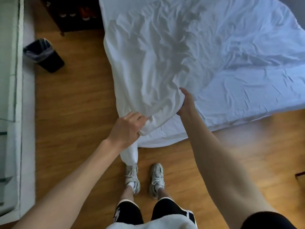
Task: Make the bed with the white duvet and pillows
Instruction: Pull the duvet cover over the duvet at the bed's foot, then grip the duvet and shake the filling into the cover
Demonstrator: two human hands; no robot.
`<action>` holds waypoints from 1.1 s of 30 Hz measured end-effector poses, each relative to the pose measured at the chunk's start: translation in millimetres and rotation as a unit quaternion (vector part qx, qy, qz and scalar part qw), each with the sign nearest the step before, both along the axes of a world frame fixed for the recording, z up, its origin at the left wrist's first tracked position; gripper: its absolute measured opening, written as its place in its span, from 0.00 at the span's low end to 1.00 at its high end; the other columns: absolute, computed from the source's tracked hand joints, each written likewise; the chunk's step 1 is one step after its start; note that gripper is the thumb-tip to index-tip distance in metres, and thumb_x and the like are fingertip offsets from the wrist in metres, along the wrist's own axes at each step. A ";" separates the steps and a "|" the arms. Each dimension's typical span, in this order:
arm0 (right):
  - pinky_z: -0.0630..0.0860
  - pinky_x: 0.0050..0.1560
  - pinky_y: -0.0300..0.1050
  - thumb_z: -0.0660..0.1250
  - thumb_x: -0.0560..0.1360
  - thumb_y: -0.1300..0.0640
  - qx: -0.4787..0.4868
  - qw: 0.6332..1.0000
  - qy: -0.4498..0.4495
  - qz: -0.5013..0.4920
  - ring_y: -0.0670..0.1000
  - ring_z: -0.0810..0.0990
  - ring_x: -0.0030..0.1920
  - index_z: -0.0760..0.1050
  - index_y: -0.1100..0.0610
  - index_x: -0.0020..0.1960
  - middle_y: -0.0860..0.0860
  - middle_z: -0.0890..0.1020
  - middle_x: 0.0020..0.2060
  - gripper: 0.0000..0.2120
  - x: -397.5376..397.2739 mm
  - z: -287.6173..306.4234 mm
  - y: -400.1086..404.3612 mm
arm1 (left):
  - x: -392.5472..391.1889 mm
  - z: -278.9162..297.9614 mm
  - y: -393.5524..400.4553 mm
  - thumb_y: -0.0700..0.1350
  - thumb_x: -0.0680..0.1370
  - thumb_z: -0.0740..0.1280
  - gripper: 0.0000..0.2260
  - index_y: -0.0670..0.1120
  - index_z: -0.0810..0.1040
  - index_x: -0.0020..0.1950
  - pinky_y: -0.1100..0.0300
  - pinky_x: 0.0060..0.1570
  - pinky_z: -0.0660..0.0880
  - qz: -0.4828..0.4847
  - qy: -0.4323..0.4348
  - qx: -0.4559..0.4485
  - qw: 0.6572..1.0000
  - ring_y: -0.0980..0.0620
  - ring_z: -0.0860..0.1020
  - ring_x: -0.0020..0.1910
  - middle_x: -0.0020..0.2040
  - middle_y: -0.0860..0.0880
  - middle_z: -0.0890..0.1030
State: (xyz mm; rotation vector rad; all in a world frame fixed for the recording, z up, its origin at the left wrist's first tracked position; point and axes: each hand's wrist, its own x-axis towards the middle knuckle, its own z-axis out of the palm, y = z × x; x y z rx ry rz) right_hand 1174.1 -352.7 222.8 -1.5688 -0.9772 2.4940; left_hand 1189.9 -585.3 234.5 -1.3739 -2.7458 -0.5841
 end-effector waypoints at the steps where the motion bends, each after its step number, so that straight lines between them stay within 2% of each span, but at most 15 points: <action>1: 0.79 0.53 0.54 0.69 0.71 0.57 0.022 1.000 0.010 -0.020 0.58 0.81 0.50 0.76 0.61 0.63 0.56 0.82 0.49 0.21 -1.0 5.6 -1.6 | -5.0 8.0 -4.4 0.26 0.61 0.67 0.13 0.41 0.77 0.40 0.59 0.20 0.69 -0.010 0.022 -0.002 1.000 0.47 0.74 0.32 0.34 0.47 0.74; 3: 0.80 0.42 0.47 0.67 0.67 0.66 0.107 0.991 0.021 -0.083 0.53 0.81 0.40 0.78 0.61 0.51 0.53 0.81 0.40 0.12 6.0 21.6 -8.6 | -12.2 23.9 -19.9 0.28 0.66 0.64 0.10 0.41 0.78 0.41 0.59 0.22 0.70 -0.046 0.068 -0.009 0.997 0.47 0.75 0.32 0.35 0.46 0.76; 4: 0.77 0.35 0.42 0.66 0.67 0.67 0.143 0.985 0.010 -0.094 0.51 0.78 0.34 0.76 0.60 0.44 0.52 0.78 0.35 0.07 16.9 28.7 -15.1 | -12.8 29.3 -29.4 0.30 0.70 0.61 0.10 0.41 0.79 0.42 0.59 0.23 0.70 -0.072 0.091 -0.011 0.993 0.47 0.75 0.33 0.35 0.46 0.76; 6: 0.70 0.28 0.38 0.66 0.68 0.66 0.189 0.977 -0.013 -0.097 0.49 0.73 0.30 0.71 0.59 0.40 0.50 0.73 0.31 0.05 43.6 28.1 -35.4 | -8.3 34.5 -48.5 0.31 0.77 0.52 0.18 0.41 0.80 0.41 0.58 0.25 0.70 -0.106 0.134 -0.004 0.985 0.47 0.75 0.32 0.35 0.45 0.77; 8: 0.74 0.33 0.40 0.68 0.67 0.63 0.231 0.968 -0.040 -0.091 0.50 0.77 0.35 0.74 0.60 0.43 0.48 0.78 0.34 0.06 72.1 7.8 -58.3 | 7.6 20.0 -71.3 0.33 0.80 0.48 0.21 0.42 0.80 0.42 0.58 0.26 0.72 -0.128 0.145 -0.029 0.981 0.47 0.76 0.32 0.35 0.45 0.78; 10: 0.77 0.41 0.43 0.69 0.71 0.60 0.236 0.965 -0.106 -0.036 0.51 0.81 0.41 0.78 0.60 0.47 0.50 0.83 0.41 0.06 91.8 -26.5 -76.2 | 19.2 -14.7 -87.6 0.31 0.78 0.54 0.15 0.44 0.78 0.48 0.57 0.29 0.74 -0.113 0.143 -0.100 0.978 0.47 0.76 0.37 0.39 0.45 0.79; 11: 0.77 0.43 0.44 0.70 0.73 0.57 0.229 0.961 -0.157 0.009 0.52 0.80 0.44 0.78 0.60 0.51 0.51 0.83 0.44 0.09 96.9 -45.0 -82.8 | 21.9 -32.6 -91.8 0.31 0.75 0.59 0.13 0.45 0.76 0.54 0.55 0.34 0.75 -0.087 0.119 -0.173 0.974 0.46 0.76 0.42 0.44 0.45 0.79; 13: 0.77 0.54 0.51 0.70 0.74 0.51 0.202 0.943 -0.235 0.118 0.56 0.78 0.56 0.70 0.60 0.67 0.56 0.79 0.59 0.25 105.8 -77.8 -87.7 | 27.3 -62.7 -95.9 0.37 0.75 0.64 0.22 0.46 0.67 0.69 0.50 0.53 0.72 -0.031 0.018 -0.362 0.932 0.42 0.72 0.58 0.59 0.41 0.74; 15: 0.71 0.64 0.56 0.69 0.76 0.48 0.184 0.927 -0.272 0.180 0.61 0.69 0.68 0.55 0.58 0.77 0.59 0.67 0.72 0.38 109.1 -98.3 -85.3 | 38.7 -82.4 -95.7 0.45 0.79 0.61 0.29 0.46 0.53 0.78 0.43 0.70 0.57 -0.020 -0.055 -0.487 0.871 0.37 0.58 0.73 0.73 0.36 0.61; 16: 0.69 0.65 0.56 0.69 0.76 0.48 0.195 0.919 -0.283 0.193 0.62 0.67 0.70 0.51 0.58 0.78 0.59 0.63 0.74 0.39 109.4 -103.4 -84.0 | 44.3 -89.3 -92.8 0.49 0.80 0.61 0.31 0.45 0.50 0.78 0.41 0.72 0.50 -0.029 -0.072 -0.510 0.857 0.37 0.52 0.76 0.76 0.36 0.55; 18: 0.70 0.63 0.54 0.68 0.77 0.49 0.232 0.903 -0.282 0.225 0.61 0.68 0.70 0.52 0.58 0.78 0.59 0.65 0.73 0.38 109.3 -104.4 -85.2 | 53.0 -98.5 -87.0 0.52 0.80 0.61 0.31 0.45 0.51 0.78 0.39 0.73 0.45 -0.045 -0.084 -0.501 0.860 0.37 0.48 0.77 0.77 0.36 0.53; 22: 0.71 0.54 0.48 0.64 0.79 0.52 0.269 0.873 -0.280 0.295 0.58 0.73 0.65 0.57 0.59 0.76 0.58 0.69 0.71 0.31 119.9 -97.7 -91.7 | 58.2 -98.4 -74.2 0.49 0.81 0.57 0.26 0.43 0.56 0.77 0.38 0.73 0.44 -0.049 -0.067 -0.496 0.865 0.36 0.48 0.77 0.77 0.36 0.54; 26: 0.73 0.54 0.47 0.63 0.79 0.51 0.281 0.844 -0.297 0.347 0.56 0.74 0.63 0.60 0.59 0.75 0.56 0.71 0.68 0.28 142.5 -82.7 -85.5 | 51.7 -89.3 -60.7 0.48 0.81 0.58 0.25 0.43 0.59 0.76 0.39 0.73 0.45 -0.043 -0.080 -0.475 0.875 0.37 0.50 0.76 0.76 0.36 0.56; 30: 0.72 0.55 0.45 0.62 0.79 0.49 0.307 0.819 -0.290 0.389 0.54 0.73 0.64 0.64 0.57 0.73 0.54 0.71 0.68 0.25 168.0 -66.8 -62.2 | 48.7 -75.1 -25.3 0.48 0.79 0.59 0.18 0.44 0.67 0.68 0.44 0.72 0.52 -0.050 -0.114 -0.438 0.890 0.39 0.58 0.72 0.70 0.39 0.65; 33: 0.73 0.56 0.45 0.61 0.78 0.48 0.321 0.799 -0.282 0.423 0.53 0.74 0.62 0.66 0.56 0.72 0.53 0.73 0.67 0.24 186.0 -58.5 -32.6 | 54.8 -73.0 16.0 0.46 0.79 0.58 0.12 0.45 0.72 0.61 0.49 0.67 0.60 -0.057 -0.140 -0.405 0.902 0.41 0.65 0.65 0.63 0.42 0.71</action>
